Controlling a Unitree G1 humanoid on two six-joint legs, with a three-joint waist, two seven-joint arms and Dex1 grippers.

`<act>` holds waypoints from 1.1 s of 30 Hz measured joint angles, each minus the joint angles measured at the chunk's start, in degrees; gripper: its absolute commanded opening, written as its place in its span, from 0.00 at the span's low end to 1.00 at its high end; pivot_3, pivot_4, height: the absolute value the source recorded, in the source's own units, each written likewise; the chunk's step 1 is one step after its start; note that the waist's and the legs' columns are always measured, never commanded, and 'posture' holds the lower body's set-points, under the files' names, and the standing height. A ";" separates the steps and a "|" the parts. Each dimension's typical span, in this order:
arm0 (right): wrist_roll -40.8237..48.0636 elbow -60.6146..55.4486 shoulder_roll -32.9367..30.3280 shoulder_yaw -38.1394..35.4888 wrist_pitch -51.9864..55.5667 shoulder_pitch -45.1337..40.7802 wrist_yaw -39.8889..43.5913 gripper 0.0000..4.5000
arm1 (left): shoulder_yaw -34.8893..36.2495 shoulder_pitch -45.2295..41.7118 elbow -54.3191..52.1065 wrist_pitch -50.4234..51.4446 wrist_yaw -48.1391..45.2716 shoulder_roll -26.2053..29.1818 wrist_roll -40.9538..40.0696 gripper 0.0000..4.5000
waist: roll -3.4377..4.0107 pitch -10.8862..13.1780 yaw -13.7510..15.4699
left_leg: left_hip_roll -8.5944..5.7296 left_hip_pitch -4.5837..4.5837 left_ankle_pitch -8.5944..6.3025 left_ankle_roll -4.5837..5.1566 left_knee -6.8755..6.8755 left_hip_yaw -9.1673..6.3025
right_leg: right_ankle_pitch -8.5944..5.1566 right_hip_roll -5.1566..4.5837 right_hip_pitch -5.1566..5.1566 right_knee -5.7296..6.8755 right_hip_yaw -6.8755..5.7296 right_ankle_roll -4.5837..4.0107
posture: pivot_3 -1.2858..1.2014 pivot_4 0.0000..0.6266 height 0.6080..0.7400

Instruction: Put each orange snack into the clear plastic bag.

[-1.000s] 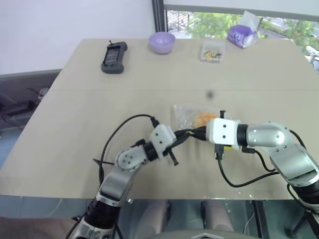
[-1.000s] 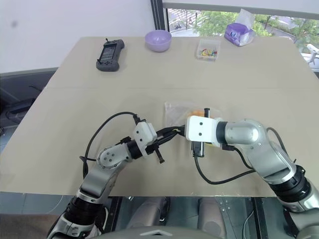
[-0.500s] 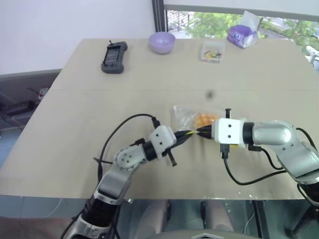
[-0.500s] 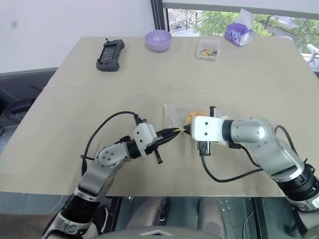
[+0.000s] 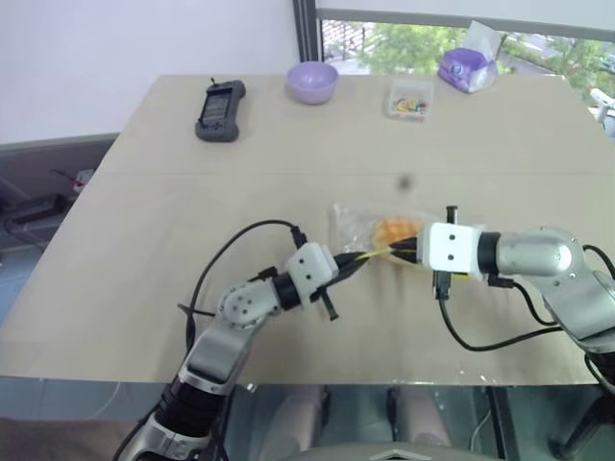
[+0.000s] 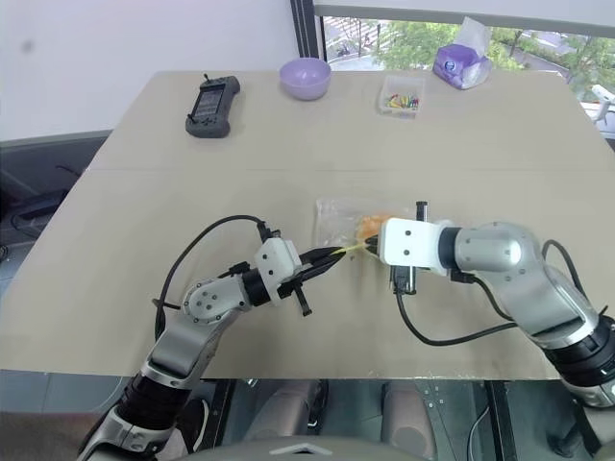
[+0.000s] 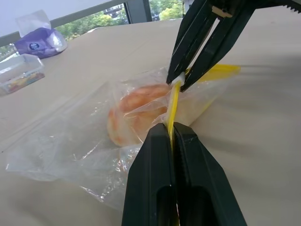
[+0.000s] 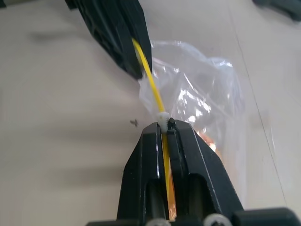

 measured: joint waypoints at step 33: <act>-5.30 15.16 -2.76 -10.57 -4.61 -6.76 -10.56 0.01 | 5.15 -18.77 14.93 -2.02 10.87 -2.62 5.19 0.00 | -0.11 0.07 0.07 | -0.03 -0.03 0.01 -0.01 0.05 0.01 | 0.01 -0.01 0.01 0.03 -0.07 0.01 | 0.52 0.24 1.00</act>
